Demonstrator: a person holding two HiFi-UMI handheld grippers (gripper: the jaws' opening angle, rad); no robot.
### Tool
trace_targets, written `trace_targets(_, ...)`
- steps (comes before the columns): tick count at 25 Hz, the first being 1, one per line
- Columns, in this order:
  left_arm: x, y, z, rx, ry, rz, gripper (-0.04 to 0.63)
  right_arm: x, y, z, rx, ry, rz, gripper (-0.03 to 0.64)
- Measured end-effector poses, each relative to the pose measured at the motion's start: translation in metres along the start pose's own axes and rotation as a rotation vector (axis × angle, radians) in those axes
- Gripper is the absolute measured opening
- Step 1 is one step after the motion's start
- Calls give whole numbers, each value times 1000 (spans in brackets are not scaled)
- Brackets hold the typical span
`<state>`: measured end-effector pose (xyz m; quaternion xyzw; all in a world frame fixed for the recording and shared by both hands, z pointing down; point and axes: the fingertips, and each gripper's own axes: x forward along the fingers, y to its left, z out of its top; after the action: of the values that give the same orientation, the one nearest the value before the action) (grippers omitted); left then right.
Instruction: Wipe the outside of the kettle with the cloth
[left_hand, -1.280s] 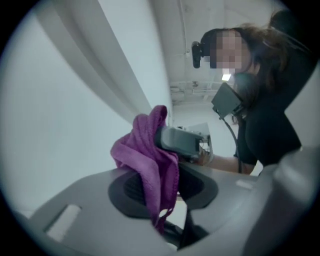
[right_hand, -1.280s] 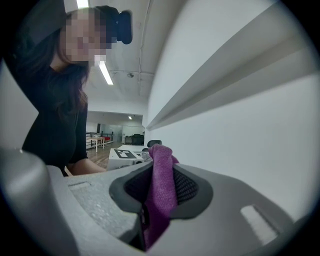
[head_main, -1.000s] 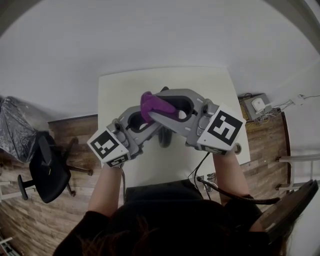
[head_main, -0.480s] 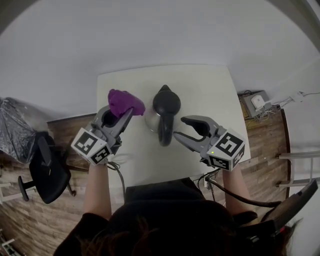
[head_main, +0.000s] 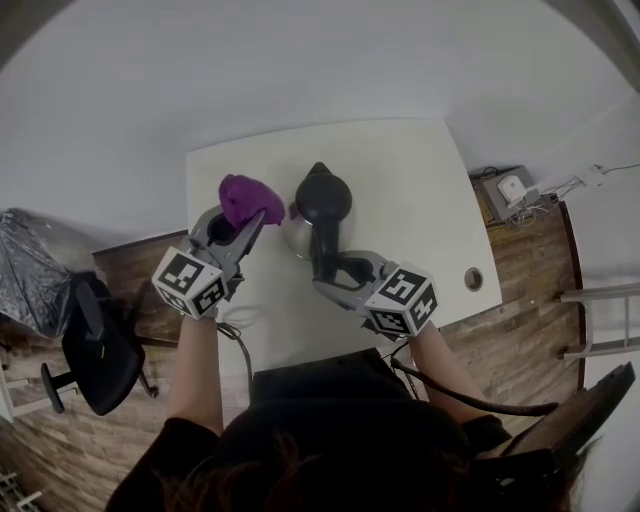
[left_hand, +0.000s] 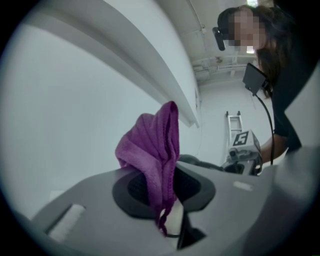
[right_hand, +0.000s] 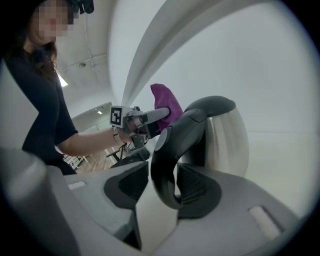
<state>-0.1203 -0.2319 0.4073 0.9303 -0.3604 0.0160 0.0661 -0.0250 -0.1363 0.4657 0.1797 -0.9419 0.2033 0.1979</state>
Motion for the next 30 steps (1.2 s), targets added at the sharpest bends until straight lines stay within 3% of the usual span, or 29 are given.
trace_targets(1,1,1,-1,3,6,3,86,2,-1,1,-4,-7,-6,158)
trace_targets(4,3,4,-3,34,31,9,86,3,0,3,-18,-16,-13,152)
trace_targets(7,11,9,1,126,80,3,86,0,0,2,-19,-14,-11,152)
trace_targets(9,22,9,12,127,73,-74,86,-3,-1,2,-23,-10,-11,152)
trace_targets(12,40,2,23,62,53,-231,86,-5,-2,0,-24,-4,-6,152)
trace_targets(17,58,-4,16,37,86,-326,84,-11,-5,-4,-33,17,-15,152)
trace_targets(25,62,10,-23,6,151,-290,82,-14,-3,-6,-33,16,-11,150)
trace_targets(30,67,20,-43,-66,162,-266,81,-15,-2,-4,-33,4,-2,151)
